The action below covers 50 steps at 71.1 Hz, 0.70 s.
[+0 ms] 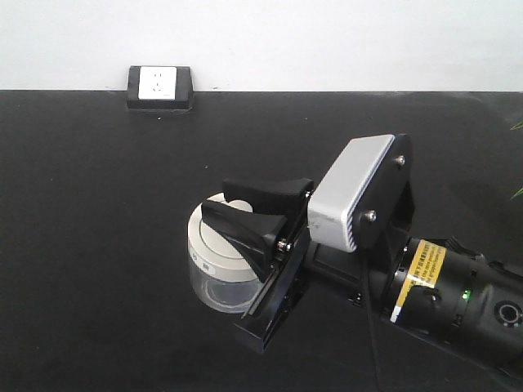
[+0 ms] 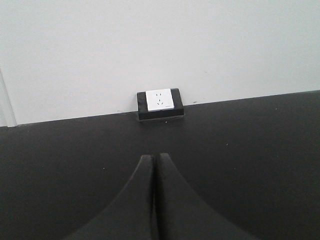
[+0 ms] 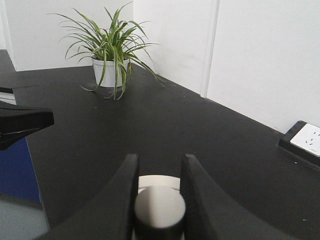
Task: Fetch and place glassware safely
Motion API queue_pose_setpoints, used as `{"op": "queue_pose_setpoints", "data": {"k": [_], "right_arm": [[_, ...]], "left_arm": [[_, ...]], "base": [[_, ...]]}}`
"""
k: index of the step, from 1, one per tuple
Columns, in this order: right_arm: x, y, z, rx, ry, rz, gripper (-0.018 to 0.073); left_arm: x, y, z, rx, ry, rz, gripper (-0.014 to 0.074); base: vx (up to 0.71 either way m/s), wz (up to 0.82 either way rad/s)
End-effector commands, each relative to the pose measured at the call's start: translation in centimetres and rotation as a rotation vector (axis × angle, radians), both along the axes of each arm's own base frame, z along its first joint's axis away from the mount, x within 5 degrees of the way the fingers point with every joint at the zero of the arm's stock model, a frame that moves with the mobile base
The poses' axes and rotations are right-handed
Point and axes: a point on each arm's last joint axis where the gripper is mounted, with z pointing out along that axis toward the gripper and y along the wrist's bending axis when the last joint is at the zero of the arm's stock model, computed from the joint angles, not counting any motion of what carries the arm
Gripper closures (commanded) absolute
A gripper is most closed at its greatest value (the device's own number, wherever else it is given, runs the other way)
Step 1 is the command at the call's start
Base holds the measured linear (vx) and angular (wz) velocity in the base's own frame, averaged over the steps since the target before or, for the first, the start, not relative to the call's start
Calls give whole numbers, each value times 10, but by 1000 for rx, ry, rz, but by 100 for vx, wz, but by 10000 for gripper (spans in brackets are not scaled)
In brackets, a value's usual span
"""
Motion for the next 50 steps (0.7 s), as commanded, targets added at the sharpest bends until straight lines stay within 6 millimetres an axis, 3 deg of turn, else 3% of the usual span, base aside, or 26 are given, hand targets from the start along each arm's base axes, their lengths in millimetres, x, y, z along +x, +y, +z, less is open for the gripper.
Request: {"op": "queue_pose_setpoints", "data": {"k": [1,50], "right_arm": [[-6,-2,26,121,-80,36,563],[-6,-2,25,118,-79,34,563]], "left_arm": [[0,0,16,-16,-91,-6,603],[0,0,16,-16,-91,-6,603]], "base": [[4,0],[1,1]]}}
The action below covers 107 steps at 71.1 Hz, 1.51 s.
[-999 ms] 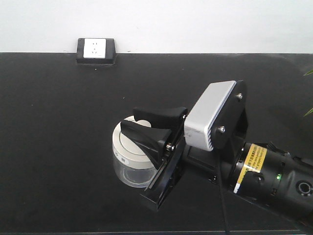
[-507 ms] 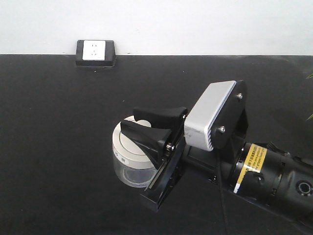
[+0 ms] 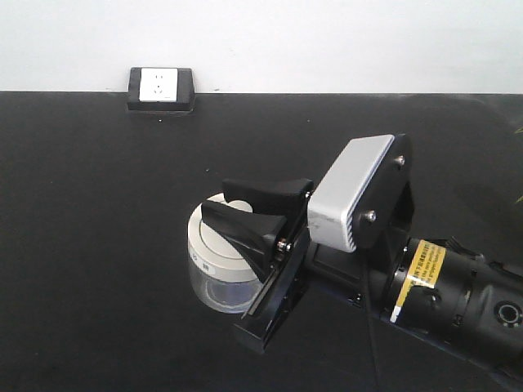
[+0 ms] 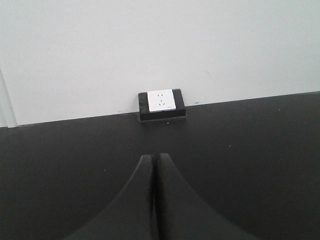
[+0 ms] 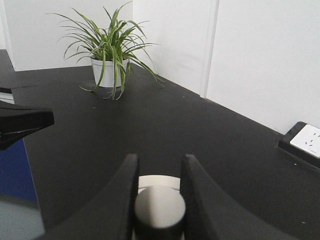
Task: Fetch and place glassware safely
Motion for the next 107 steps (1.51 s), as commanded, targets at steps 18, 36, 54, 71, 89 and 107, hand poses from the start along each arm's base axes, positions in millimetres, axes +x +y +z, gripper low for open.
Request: {"op": "queue_pose_setpoints", "data": {"k": [18,36,54,71,89,107], "right_arm": [[-6,-2,25,118,-79,34,563],[-6,-2,25,118,-79,34,563],[-6,-2,25,121,-79,35,563],[-6,-1,26,127,-83,39,563],[-3,-4,26,130,-67,14,563],[28,-22,17,137,-18,-135,560]], "left_arm": [[0,0,16,-16,-91,-6,603],[0,0,16,-16,-91,-6,603],[0,0,16,-16,-91,-6,603],[0,0,16,-16,-91,-6,603],[0,0,16,-16,-91,-6,603],[0,0,16,-16,-91,-6,603]], "base": [[0,-1],[0,0],[0,0],[0,0],[0,0],[0,0]]}}
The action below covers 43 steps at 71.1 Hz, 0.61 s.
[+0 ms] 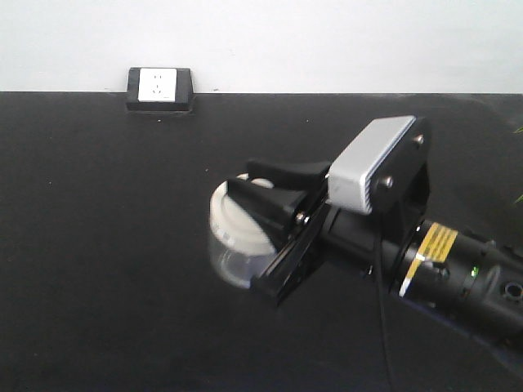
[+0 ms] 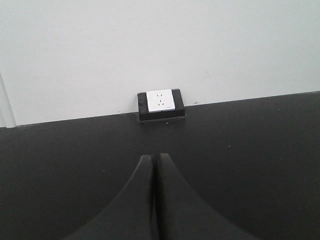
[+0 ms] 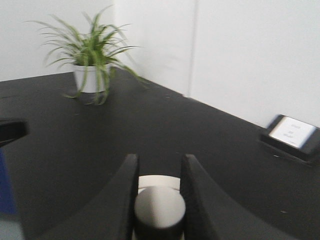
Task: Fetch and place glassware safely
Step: 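Move the held jar with the right gripper out over the bench top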
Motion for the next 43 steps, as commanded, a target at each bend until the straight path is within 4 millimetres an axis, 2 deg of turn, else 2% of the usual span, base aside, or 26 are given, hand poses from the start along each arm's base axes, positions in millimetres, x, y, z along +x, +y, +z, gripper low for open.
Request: {"op": "queue_pose_setpoints", "data": {"k": [1,26,43], "right_arm": [[12,-9,18,101,-62,-42,560],[77,-44,-17,86,-14,-242,560],[129,-44,-37,64,-31,-255,560]], "left_arm": [[0,0,16,-16,-91,-6,603],[0,0,16,-16,-91,-6,603],[0,0,16,-16,-91,-6,603]], "base": [[0,0],[0,0],[0,0]]}}
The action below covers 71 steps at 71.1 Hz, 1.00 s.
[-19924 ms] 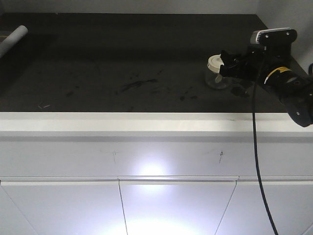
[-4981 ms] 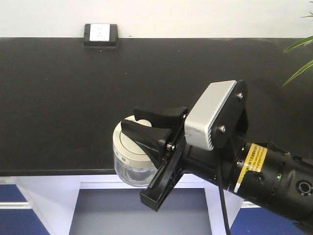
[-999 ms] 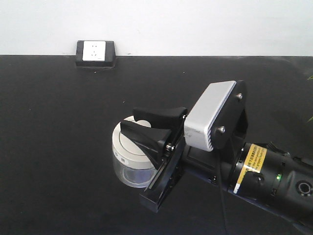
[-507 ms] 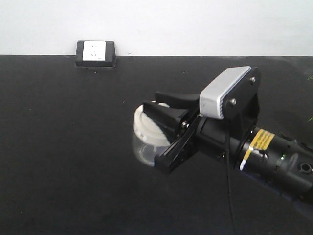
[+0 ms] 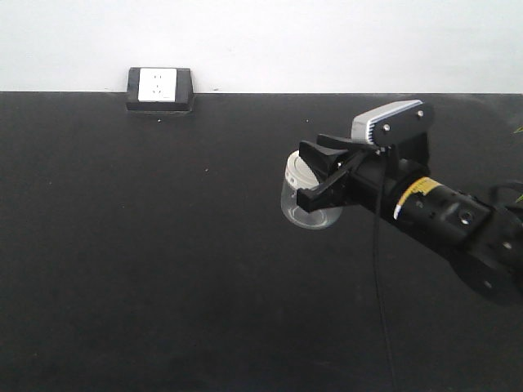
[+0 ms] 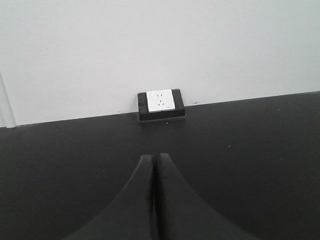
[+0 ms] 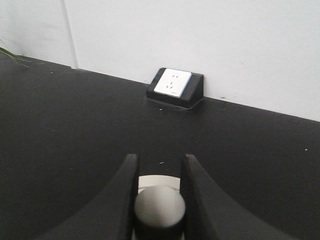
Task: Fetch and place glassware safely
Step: 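Move the held jar with the right gripper out over the bench top, then lower the jar onto the bench and open the right gripper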
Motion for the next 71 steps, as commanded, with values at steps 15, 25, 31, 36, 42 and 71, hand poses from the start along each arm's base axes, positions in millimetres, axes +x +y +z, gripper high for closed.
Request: {"op": "queue_pose_setpoints", "data": {"k": [15,25,31,36,42,71], "right_arm": [[58,24,-2,96,-178,100,560],[74,33,-23,112,-228,138,560],[81,36,-42,99,-244,154,560],[84,37,-56,107,-240,150,560],[86,37,-68,119,-217,141,560],[91,37,-99,75,-186,121,560]], "left_arm": [[0,0,16,-16,-91,-6,603],[0,0,16,-16,-91,-6,603],[0,0,16,-16,-91,-6,603],[0,0,16,-16,-91,-6,603],[0,0,16,-16,-91,-6,603],[0,0,16,-16,-91,-6,603]], "base": [[0,0],[0,0],[0,0],[0,0],[0,0],[0,0]]}}
